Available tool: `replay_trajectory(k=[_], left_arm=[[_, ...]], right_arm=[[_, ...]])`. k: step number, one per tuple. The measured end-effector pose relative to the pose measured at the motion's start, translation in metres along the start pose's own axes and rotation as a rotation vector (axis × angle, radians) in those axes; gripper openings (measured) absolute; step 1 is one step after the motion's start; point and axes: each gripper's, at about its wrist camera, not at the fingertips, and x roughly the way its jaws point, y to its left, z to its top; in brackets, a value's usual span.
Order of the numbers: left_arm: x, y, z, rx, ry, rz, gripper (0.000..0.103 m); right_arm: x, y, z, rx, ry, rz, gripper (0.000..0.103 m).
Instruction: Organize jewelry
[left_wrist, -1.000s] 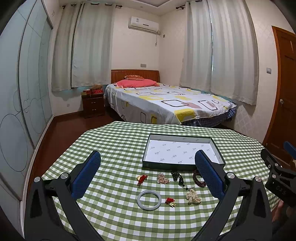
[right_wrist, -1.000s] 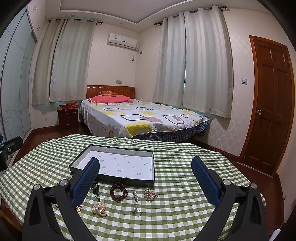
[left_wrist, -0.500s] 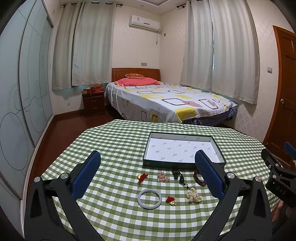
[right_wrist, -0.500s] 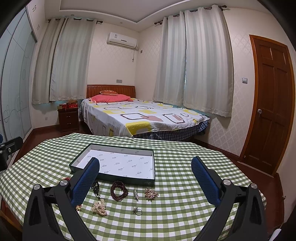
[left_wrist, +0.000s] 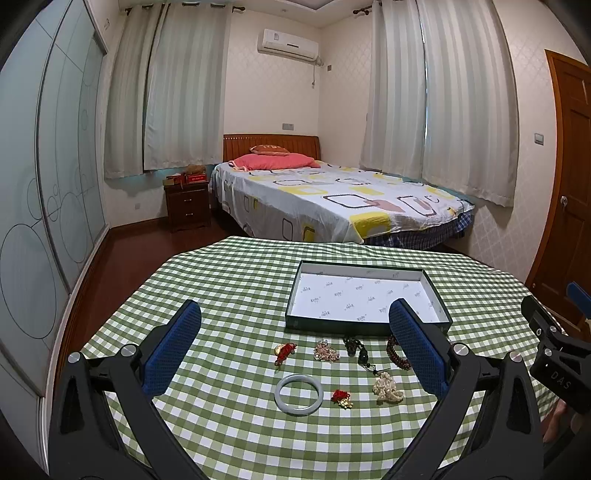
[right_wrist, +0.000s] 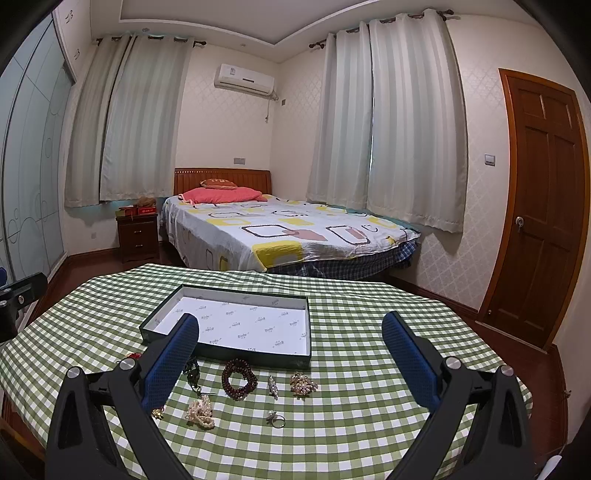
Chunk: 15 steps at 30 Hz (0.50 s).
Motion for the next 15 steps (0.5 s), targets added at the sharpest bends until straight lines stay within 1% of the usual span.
replay_trajectory(k=[15], left_arm=[[0.0008,0.0,-0.0023,-0.002,0.004,0.001,0.099]], right_arm=[[0.0004,-0.0003,-0.0011,0.0,0.001,0.001,0.097]])
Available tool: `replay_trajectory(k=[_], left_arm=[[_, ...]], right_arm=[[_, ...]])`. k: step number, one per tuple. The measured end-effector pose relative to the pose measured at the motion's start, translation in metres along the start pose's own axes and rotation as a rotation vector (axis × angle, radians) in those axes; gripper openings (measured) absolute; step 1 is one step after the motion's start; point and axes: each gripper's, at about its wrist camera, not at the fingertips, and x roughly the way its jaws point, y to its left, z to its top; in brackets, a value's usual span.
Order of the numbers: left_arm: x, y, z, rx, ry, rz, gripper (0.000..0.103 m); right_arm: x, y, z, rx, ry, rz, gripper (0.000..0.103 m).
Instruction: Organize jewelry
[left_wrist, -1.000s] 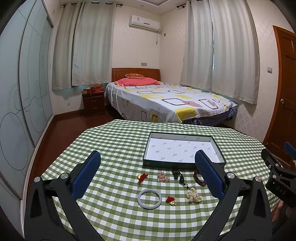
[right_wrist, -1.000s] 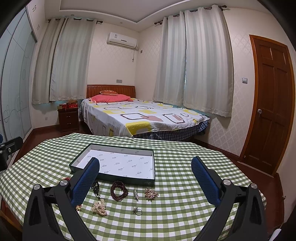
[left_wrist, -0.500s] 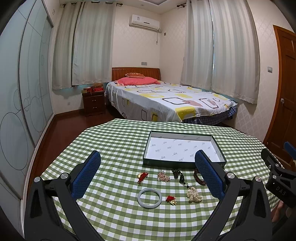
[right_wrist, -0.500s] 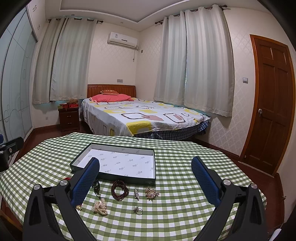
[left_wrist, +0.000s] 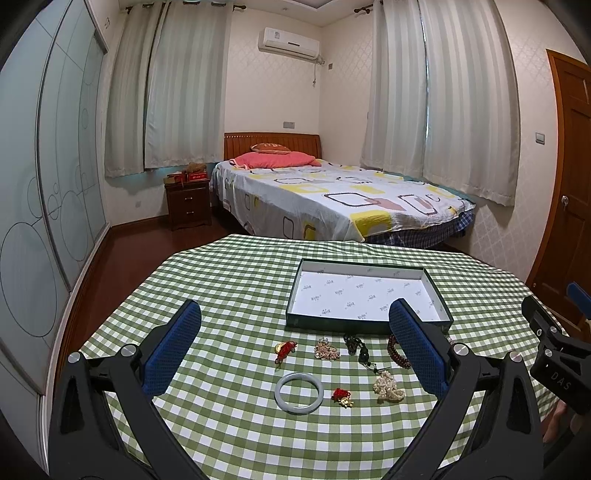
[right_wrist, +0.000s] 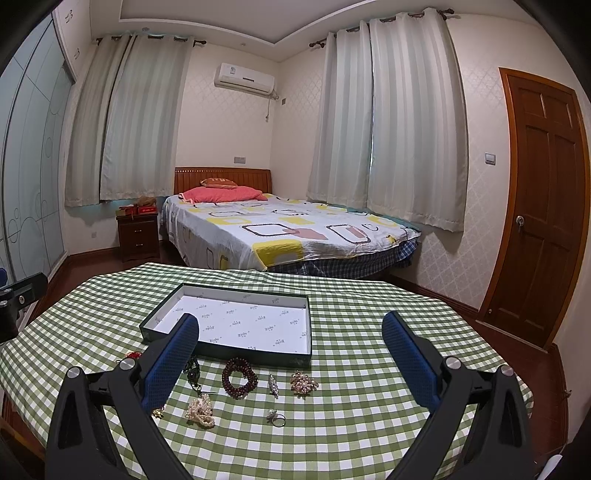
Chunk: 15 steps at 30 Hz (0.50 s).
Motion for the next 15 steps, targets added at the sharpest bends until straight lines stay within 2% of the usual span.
replay_trajectory(k=[15], left_arm=[[0.0008,0.0005,-0.0017,0.0,0.004,0.001,0.099]], right_arm=[[-0.0001,0.0006,-0.0018,0.0,0.003,0.003,0.097]])
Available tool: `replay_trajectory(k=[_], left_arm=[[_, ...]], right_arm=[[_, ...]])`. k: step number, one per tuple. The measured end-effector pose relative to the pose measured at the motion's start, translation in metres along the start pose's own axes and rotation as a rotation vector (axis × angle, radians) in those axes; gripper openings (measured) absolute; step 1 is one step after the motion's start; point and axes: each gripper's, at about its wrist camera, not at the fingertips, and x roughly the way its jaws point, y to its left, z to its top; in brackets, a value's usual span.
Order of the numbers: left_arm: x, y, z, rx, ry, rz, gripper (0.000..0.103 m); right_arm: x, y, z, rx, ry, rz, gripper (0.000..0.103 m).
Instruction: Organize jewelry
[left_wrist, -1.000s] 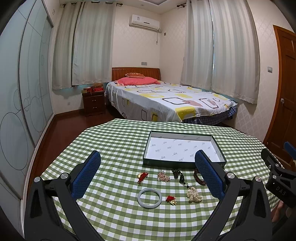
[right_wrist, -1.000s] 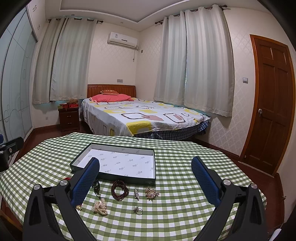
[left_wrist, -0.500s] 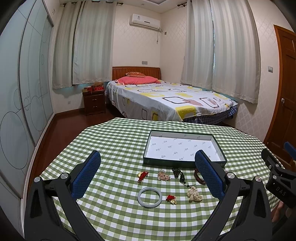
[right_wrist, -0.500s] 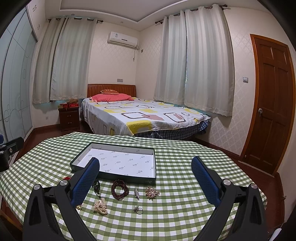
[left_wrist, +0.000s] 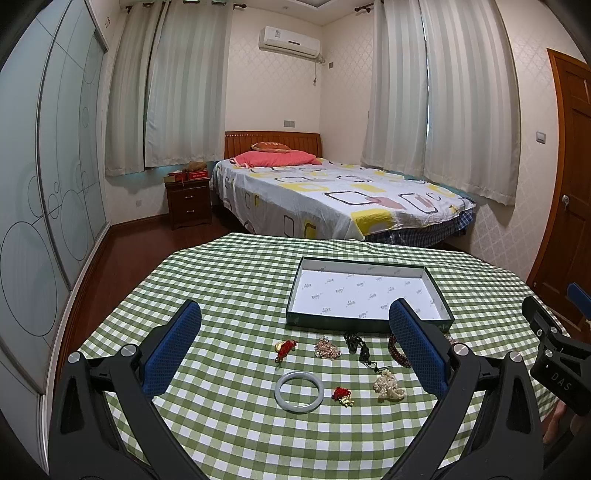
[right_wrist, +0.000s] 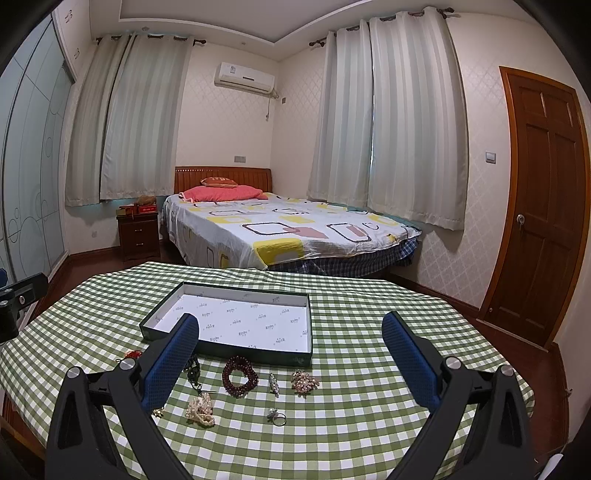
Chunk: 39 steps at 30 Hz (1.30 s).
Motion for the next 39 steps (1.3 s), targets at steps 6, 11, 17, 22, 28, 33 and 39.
replay_trajectory(k=[6,11,17,22,28,33,39], left_arm=[[0.0,0.0,-0.001,0.0,0.001,0.0,0.099],[0.007,0.002,-0.003,-0.002,0.01,-0.001,0.099],[0.026,0.006,-0.011,0.003,0.031,0.005,0.099],[0.059,0.015,-0.03,-0.006,0.093,-0.002,0.099],[0.099,0.023,-0.059,-0.034,0.203,-0.017,0.099],[0.13,0.017,-0.08,-0.014,0.297,-0.014,0.099],[0.163,0.011,-0.1,-0.002,0.412,-0.015,0.099]], right_arm=[[0.001,0.0,-0.003,0.002,0.005,0.003,0.097],[0.009,-0.002,-0.006,0.005,0.021,0.012,0.097],[0.024,-0.005,-0.016,-0.007,0.029,0.01,0.097],[0.047,-0.009,-0.039,-0.012,0.057,0.026,0.097],[0.082,-0.011,-0.072,-0.02,0.15,0.033,0.097],[0.099,-0.01,-0.089,-0.02,0.215,0.042,0.097],[0.118,-0.01,-0.101,-0.018,0.275,0.053,0.097]])
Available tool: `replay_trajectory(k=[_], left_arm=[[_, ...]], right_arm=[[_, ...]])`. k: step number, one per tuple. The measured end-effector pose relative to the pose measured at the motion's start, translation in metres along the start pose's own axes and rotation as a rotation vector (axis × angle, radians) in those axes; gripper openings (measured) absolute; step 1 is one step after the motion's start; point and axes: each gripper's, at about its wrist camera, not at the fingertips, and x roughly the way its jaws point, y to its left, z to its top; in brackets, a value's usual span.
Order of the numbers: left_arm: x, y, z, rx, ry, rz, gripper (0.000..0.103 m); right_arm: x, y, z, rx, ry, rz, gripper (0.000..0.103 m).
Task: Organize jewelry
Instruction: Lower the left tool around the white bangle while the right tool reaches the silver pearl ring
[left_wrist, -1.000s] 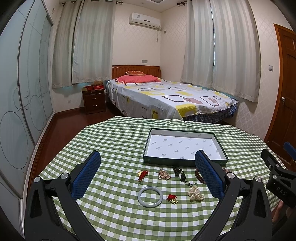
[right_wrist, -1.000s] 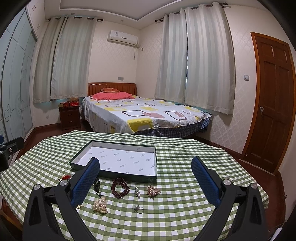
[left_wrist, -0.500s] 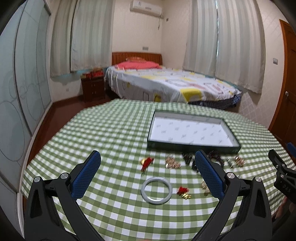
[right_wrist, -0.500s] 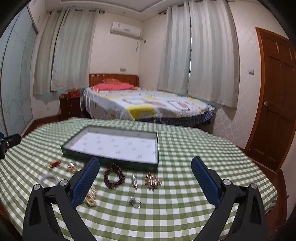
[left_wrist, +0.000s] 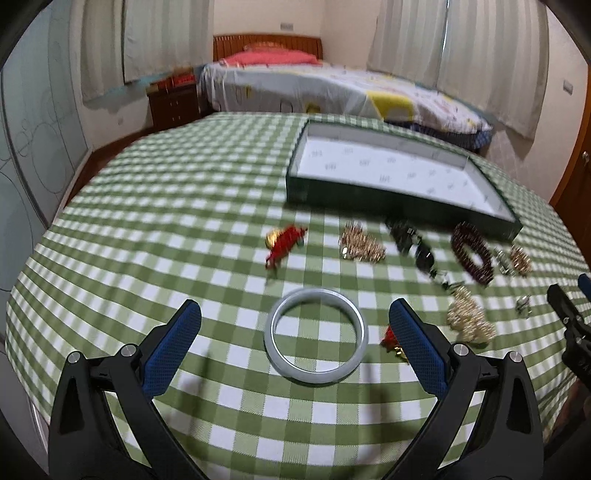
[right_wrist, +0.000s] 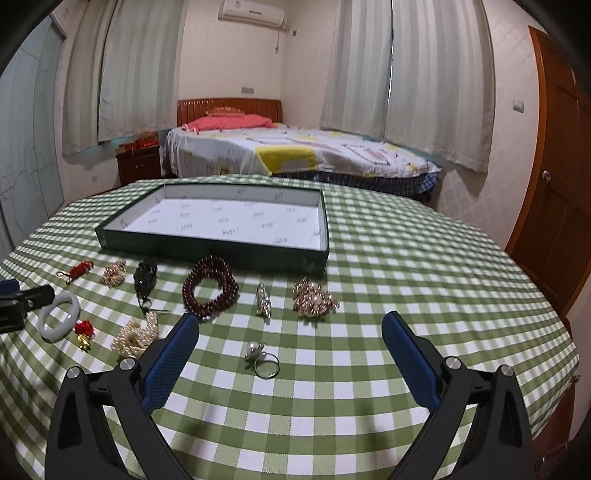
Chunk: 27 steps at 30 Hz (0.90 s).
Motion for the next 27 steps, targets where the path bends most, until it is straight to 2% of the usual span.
replay_trajectory(k=[9,22,24,27], left_arm=[[0.035,-0.003,-0.005,0.02,0.09,0.01,0.099],[0.035,-0.001,-0.008,0.028,0.06,0.017,0.099],[0.034,-0.001,-0.008,0.029,0.058,0.015,0.097],[0.029,-0.002,-0.01,0.035,0.037,0.008,0.078]], right_arm=[[0.019,-0.002,-0.002,0.012,0.051,0.015,0.097],[0.029,-0.003,-0.004,0.017,0.09,0.03,0.097],[0.03,-0.005,-0.004,0.025,0.095,0.034,0.097],[0.033,-0.009,-0.004,0.044,0.105,0.039,0.097]])
